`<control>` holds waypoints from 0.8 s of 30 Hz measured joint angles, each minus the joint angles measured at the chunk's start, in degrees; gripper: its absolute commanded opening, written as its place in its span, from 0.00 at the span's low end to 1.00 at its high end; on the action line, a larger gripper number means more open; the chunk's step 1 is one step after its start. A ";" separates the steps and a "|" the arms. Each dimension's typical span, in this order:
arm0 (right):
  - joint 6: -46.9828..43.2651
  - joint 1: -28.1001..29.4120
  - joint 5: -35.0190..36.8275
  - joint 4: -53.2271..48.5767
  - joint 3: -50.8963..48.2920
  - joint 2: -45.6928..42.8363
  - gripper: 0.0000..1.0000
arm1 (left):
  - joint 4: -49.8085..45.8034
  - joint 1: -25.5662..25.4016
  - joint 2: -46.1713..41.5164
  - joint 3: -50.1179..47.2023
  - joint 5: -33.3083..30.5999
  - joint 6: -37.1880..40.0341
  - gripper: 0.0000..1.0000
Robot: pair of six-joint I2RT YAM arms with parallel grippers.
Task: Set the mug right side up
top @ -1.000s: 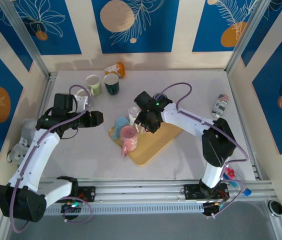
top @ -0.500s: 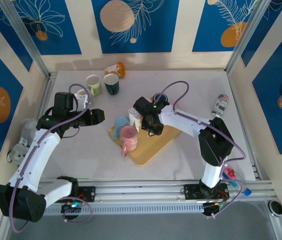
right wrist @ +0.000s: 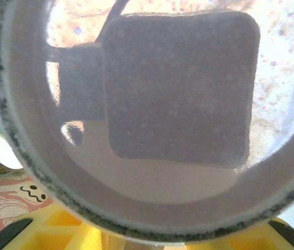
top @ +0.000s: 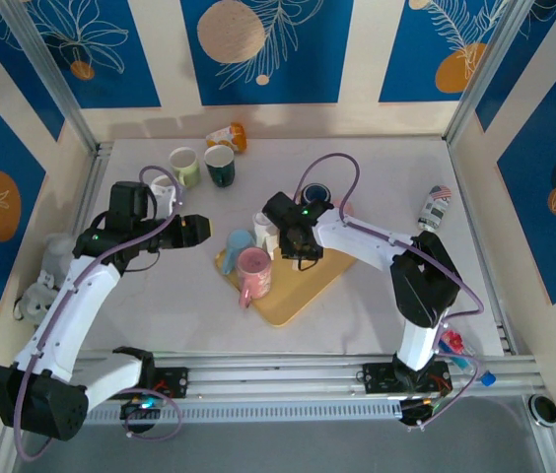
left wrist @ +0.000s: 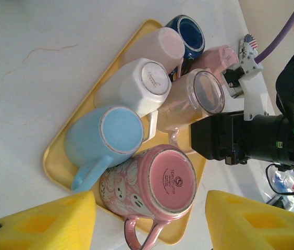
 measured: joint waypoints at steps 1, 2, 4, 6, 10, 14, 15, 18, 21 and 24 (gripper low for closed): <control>0.55 0.00 0.13 -0.26 0.11 0.20 0.37 | 0.00 -0.02 -0.02 0.00 0.00 -0.02 0.57; 1.05 0.02 0.33 -0.72 0.39 0.46 0.36 | 0.02 -0.07 -0.02 0.00 0.00 -0.04 0.57; 2.47 0.02 0.76 -1.16 0.76 1.16 0.35 | 0.02 -0.13 -0.13 0.00 0.02 -0.26 0.57; 3.72 0.02 1.09 -1.55 0.81 1.62 0.34 | 0.02 -0.24 -0.24 0.00 0.00 -0.46 0.57; 5.29 0.52 1.95 -2.62 0.81 1.81 0.25 | 0.02 -0.39 -0.28 0.00 0.00 -0.85 0.57; 5.86 1.55 2.93 -2.99 0.81 1.79 0.07 | 0.04 -0.48 -0.28 0.00 0.02 -1.55 0.57; 5.70 1.68 3.02 -3.06 0.79 1.79 0.04 | 0.07 -0.52 -0.28 0.00 0.04 -1.77 0.57; 5.18 2.23 3.15 -3.21 0.76 1.49 0.00 | 0.07 -0.70 -0.28 0.00 0.13 -1.99 0.57; 4.20 2.89 2.97 -3.89 0.57 0.55 0.00 | 0.04 -0.74 -0.35 0.00 0.50 -2.51 0.57; 3.54 3.52 2.91 -4.85 0.61 -1.38 0.00 | 0.07 -0.76 -0.66 0.00 0.63 -3.63 0.57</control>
